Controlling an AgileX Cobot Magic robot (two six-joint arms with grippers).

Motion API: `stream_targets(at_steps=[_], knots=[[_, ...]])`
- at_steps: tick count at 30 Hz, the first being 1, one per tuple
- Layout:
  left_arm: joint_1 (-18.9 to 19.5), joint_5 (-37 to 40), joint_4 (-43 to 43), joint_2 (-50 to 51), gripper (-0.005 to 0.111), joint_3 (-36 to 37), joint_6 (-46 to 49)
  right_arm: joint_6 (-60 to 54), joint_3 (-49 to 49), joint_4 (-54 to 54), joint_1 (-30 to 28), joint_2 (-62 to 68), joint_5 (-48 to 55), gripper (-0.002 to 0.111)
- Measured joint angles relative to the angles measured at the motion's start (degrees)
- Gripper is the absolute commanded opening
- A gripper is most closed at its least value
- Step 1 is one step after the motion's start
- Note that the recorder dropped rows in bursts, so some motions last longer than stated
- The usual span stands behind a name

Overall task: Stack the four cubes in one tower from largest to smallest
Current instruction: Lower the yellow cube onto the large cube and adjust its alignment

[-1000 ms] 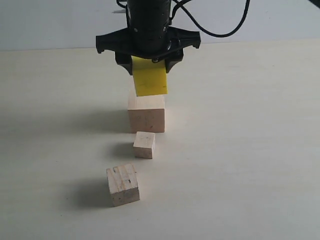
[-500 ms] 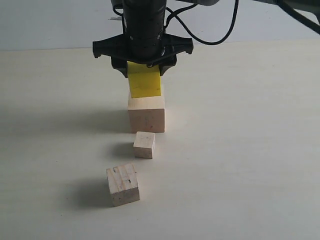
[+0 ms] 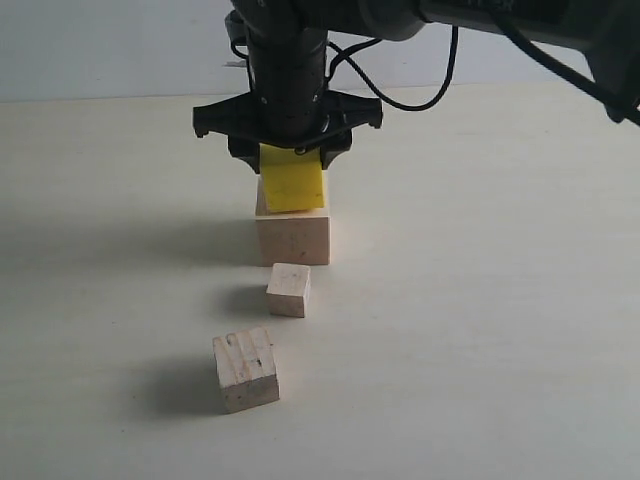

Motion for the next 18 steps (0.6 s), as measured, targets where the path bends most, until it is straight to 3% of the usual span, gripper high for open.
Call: stream_targets(at_steps=[9, 18], knots=[[0.0, 0.0, 0.0, 0.0, 0.042, 0.0, 0.0, 0.1, 0.0, -0.1, 0.0, 0.0, -0.7, 0.003], [0.0, 0.0, 0.0, 0.0, 0.042, 0.0, 0.0, 0.2, 0.0, -0.1, 0.0, 0.0, -0.7, 0.045]])
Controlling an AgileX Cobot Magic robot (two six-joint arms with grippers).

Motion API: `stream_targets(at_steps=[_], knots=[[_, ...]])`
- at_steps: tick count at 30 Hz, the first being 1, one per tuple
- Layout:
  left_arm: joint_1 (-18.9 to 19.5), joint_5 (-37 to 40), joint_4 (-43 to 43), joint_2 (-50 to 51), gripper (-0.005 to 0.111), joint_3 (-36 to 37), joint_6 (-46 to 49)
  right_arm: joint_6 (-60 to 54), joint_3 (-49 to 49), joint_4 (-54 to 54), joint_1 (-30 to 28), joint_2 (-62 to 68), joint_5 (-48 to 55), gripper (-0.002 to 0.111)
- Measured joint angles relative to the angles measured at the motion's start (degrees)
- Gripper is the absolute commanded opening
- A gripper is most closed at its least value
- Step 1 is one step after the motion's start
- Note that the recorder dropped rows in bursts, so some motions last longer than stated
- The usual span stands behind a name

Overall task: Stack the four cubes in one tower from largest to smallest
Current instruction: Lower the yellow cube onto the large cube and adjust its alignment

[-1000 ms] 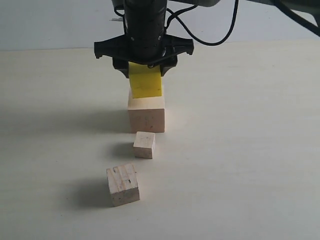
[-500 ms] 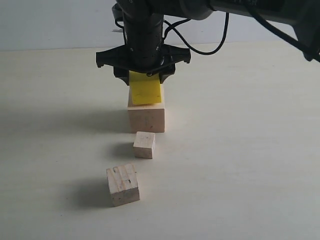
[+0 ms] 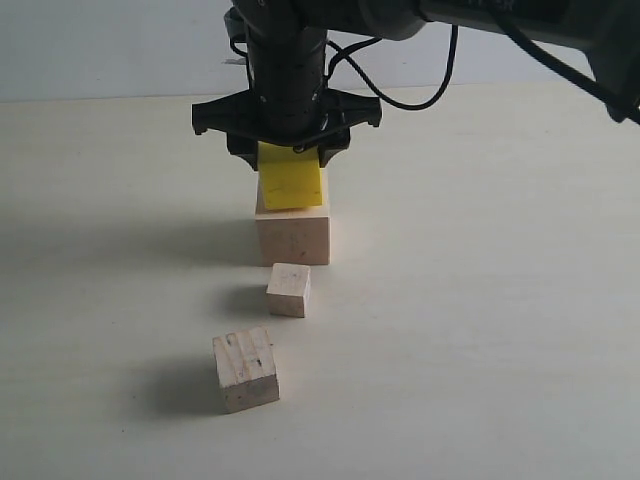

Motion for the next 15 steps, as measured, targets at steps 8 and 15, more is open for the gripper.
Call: stream_targets(at_steps=[8, 15], knots=[[0.0, 0.0, 0.0, 0.0, 0.042, 0.0, 0.0, 0.0, 0.0, 0.0, 0.0, 0.0, 0.9, 0.069], [0.0, 0.0, 0.0, 0.0, 0.042, 0.0, 0.0, 0.0, 0.0, 0.0, 0.0, 0.0, 0.9, 0.069]])
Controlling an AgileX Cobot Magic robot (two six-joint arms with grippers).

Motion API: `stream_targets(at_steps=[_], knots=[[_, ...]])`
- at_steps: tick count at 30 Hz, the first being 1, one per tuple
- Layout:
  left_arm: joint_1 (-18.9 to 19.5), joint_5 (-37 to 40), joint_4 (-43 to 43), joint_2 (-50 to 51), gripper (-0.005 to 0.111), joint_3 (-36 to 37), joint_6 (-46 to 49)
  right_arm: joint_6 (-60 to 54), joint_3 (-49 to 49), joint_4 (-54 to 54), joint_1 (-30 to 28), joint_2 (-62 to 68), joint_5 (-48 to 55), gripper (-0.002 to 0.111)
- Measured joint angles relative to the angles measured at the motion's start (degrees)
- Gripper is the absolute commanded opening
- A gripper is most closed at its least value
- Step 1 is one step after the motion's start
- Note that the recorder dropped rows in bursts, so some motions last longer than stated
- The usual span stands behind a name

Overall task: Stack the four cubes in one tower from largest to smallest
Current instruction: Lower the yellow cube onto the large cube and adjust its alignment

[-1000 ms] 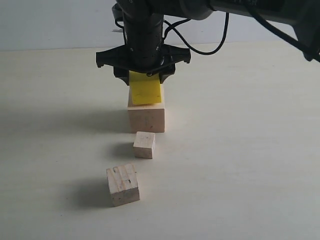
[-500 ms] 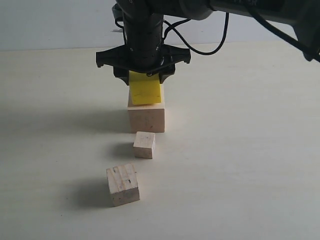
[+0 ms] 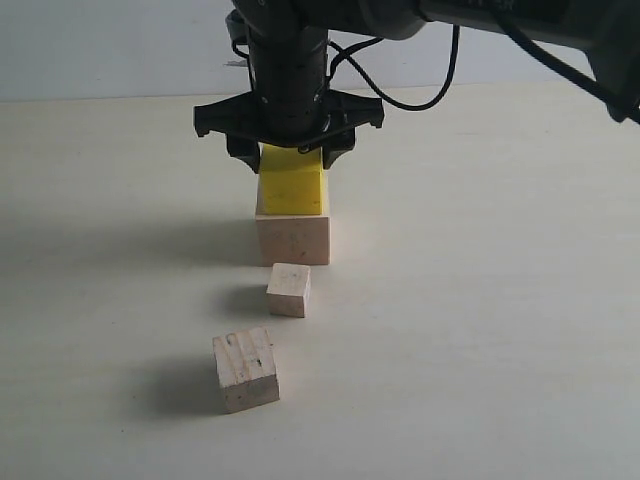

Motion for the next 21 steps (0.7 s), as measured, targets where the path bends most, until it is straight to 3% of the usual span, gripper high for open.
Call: stream_targets(at_steps=[21], knots=[[0.0, 0.0, 0.0, 0.0, 0.042, 0.0, 0.0, 0.0, 0.0, -0.5, 0.0, 0.0, -0.7, 0.069]])
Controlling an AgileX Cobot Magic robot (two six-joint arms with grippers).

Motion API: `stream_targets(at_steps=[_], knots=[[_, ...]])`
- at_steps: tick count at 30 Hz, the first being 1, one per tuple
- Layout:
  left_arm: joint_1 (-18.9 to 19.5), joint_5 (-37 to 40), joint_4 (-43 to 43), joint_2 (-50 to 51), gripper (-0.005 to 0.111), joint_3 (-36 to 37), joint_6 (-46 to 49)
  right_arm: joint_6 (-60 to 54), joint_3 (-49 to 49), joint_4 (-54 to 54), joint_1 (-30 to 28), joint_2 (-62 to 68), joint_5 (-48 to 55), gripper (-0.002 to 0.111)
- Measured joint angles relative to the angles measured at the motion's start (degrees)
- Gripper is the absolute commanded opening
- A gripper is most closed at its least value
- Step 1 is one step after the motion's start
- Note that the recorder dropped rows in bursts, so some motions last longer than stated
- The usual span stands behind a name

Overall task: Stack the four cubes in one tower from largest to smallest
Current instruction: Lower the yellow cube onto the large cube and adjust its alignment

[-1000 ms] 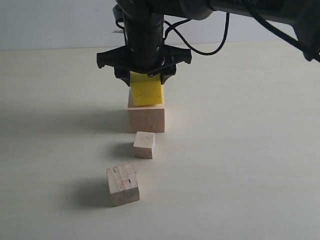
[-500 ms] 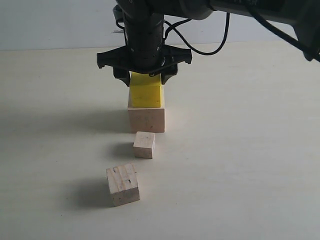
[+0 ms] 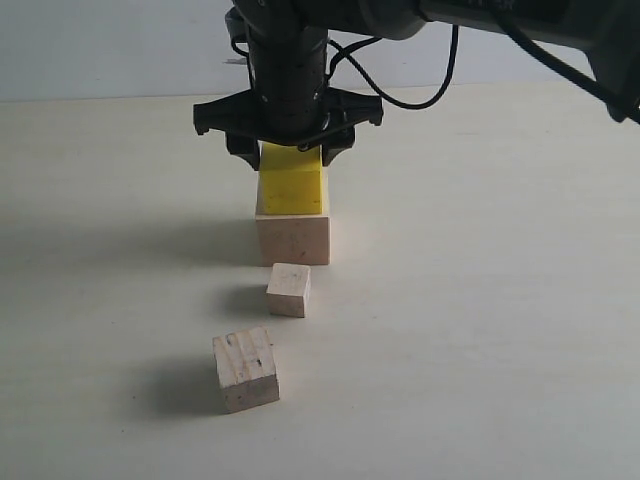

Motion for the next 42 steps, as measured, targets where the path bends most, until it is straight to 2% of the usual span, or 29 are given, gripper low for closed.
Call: stream_targets(at_steps=[42], knots=[[0.0, 0.0, 0.0, 0.0, 0.042, 0.0, 0.0, -1.1, 0.0, -0.8, 0.0, 0.0, -1.2, 0.069]])
